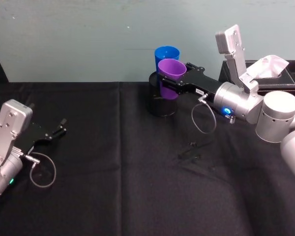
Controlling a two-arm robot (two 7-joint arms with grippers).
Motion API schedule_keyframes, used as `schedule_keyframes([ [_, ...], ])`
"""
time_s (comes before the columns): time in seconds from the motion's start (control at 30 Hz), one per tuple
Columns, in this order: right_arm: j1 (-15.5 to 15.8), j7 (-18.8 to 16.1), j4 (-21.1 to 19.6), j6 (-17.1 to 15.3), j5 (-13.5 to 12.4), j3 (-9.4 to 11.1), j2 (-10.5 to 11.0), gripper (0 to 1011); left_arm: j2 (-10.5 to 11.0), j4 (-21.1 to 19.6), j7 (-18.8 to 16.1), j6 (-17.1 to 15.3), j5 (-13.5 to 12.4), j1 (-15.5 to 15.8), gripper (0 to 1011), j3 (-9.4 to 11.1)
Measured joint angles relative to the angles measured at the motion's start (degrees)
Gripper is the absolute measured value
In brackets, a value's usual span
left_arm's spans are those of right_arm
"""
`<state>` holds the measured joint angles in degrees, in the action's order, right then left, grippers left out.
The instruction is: Pick up one cup with a gripper and tap it against the other cup.
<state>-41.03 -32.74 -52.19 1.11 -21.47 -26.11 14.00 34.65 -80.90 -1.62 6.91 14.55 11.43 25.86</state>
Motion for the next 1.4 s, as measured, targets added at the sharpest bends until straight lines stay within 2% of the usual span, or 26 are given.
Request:
schedule_keyframes([
  [0.9, -4.7, -2.1, 7.9, 2.5, 1.5, 1.2, -2.6, 723, 0.0, 0.0, 0.0, 0.0, 0.0, 0.0, 1000, 0.0],
  [1.4, -4.8, -2.2, 7.9, 2.4, 1.3, 1.2, -2.6, 723, 0.0, 0.0, 0.0, 0.0, 0.0, 0.0, 1000, 0.0],
])
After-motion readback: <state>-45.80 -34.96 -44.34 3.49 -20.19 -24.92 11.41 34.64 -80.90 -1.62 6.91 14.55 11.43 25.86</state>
